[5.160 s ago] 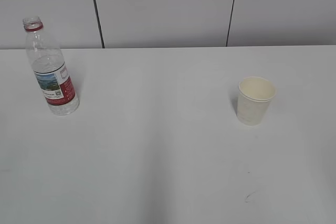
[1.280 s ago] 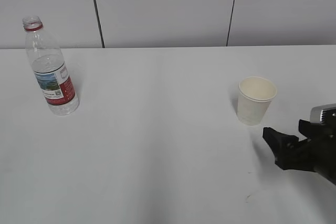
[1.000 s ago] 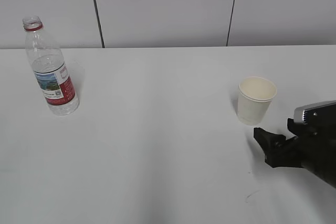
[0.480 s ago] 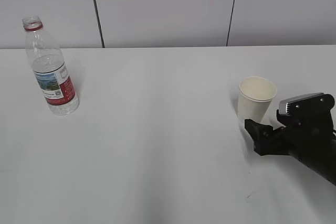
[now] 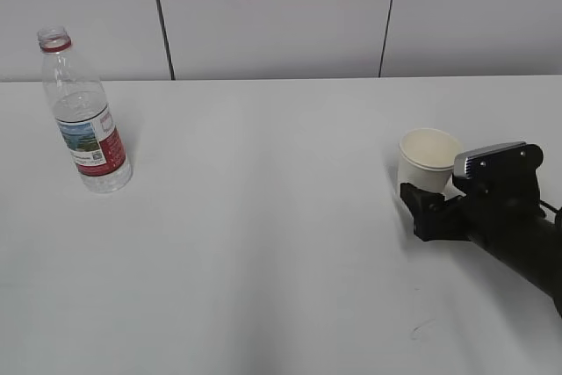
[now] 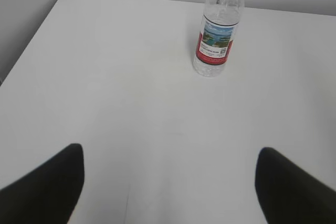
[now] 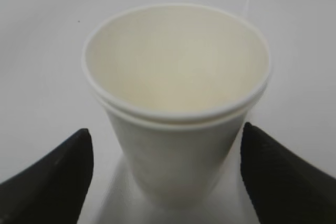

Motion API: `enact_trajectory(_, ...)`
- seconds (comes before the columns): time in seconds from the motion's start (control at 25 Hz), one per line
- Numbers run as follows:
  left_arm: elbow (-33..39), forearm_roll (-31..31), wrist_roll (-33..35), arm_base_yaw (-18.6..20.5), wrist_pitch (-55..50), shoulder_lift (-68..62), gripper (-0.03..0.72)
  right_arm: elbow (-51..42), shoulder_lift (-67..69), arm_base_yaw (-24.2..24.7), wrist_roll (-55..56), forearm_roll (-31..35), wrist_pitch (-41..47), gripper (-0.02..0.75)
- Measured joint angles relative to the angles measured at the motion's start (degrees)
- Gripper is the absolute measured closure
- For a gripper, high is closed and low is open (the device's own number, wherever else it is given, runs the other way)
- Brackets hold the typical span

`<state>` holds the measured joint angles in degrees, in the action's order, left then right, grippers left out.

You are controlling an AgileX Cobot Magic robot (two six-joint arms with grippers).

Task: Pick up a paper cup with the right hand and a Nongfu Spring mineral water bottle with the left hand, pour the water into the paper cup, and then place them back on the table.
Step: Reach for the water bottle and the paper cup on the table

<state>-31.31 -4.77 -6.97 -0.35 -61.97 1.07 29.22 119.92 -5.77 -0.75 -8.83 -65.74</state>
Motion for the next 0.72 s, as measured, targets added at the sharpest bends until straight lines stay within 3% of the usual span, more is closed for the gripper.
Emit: enact_trajectory(0.72,0.0,0.0,0.0,0.0,0.0,0.0,0.096,7.36,4.22,0.0,1.28,-0.13,-0.1,0.087)
